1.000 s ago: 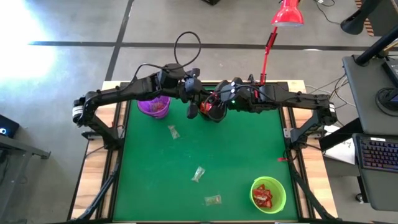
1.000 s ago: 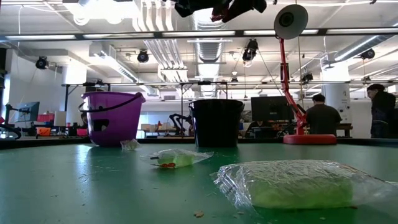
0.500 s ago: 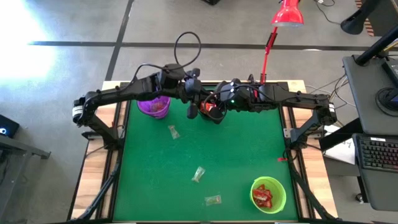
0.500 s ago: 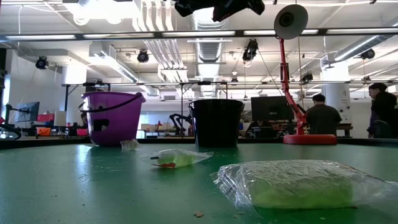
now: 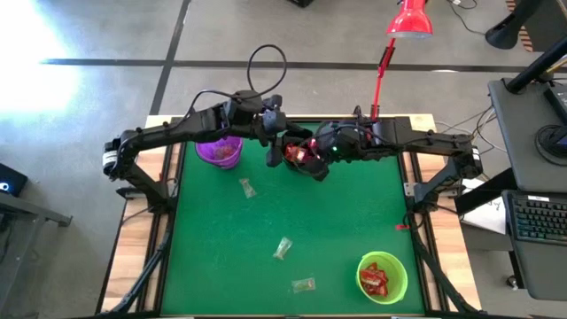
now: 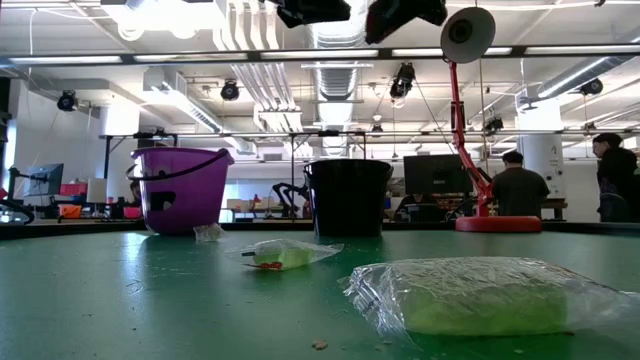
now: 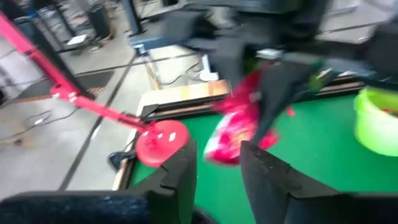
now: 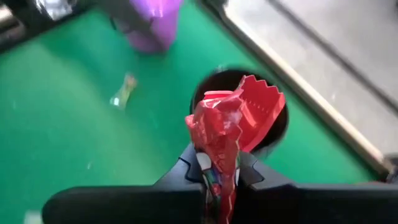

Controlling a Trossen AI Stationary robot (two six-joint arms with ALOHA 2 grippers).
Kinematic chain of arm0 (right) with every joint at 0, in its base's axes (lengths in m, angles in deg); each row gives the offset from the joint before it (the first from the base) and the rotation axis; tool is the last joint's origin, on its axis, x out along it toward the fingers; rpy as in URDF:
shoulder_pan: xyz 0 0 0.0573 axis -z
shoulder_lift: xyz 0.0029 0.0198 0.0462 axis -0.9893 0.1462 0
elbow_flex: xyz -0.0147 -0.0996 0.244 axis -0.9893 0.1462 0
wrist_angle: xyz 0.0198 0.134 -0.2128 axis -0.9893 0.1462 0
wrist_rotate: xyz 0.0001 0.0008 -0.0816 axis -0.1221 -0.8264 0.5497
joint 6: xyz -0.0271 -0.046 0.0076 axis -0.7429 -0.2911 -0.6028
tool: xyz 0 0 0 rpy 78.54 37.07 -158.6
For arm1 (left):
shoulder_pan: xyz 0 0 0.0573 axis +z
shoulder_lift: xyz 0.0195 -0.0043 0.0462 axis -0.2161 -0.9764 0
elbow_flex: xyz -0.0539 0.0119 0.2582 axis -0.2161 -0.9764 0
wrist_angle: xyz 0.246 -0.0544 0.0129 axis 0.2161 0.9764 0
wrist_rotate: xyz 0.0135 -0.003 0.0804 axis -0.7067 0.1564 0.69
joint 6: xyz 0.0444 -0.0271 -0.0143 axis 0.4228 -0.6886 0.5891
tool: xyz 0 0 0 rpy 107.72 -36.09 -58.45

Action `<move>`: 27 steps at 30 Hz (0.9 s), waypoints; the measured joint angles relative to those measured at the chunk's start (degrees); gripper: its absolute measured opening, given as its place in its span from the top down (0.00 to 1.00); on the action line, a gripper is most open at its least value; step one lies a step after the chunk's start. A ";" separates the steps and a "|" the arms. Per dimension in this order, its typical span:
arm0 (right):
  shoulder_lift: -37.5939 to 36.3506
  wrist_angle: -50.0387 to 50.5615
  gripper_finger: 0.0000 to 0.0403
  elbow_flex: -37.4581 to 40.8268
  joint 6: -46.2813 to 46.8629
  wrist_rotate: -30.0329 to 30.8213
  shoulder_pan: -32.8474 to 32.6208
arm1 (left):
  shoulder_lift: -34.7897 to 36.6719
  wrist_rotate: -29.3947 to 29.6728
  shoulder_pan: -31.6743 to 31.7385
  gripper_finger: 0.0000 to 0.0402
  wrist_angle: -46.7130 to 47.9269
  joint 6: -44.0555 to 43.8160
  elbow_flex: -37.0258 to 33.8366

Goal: Sort candy
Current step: Put the red candy into the green bucket

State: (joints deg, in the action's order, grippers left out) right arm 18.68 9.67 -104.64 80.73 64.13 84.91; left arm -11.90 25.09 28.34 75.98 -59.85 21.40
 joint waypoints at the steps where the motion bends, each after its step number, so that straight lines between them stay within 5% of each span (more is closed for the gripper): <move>1: -0.23 1.56 0.98 0.00 0.88 -1.16 -0.30 | 0.10 1.27 0.00 0.73 0.39 0.02 0.00; 7: -1.18 10.98 0.98 0.00 8.35 -9.45 -3.78 | 0.48 3.97 0.01 0.66 3.42 0.05 0.00; 18: -1.54 27.87 0.98 0.06 20.10 -14.99 -18.08 | 0.72 3.93 0.00 0.65 8.10 -0.37 0.00; 27: -3.42 28.08 0.98 5.37 34.66 -19.02 -32.15 | 0.76 3.88 -0.53 0.65 11.36 -1.61 0.00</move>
State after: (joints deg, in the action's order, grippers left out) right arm 15.26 37.75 -99.26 115.39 45.11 52.76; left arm -11.14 28.97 27.81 87.34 -61.46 21.40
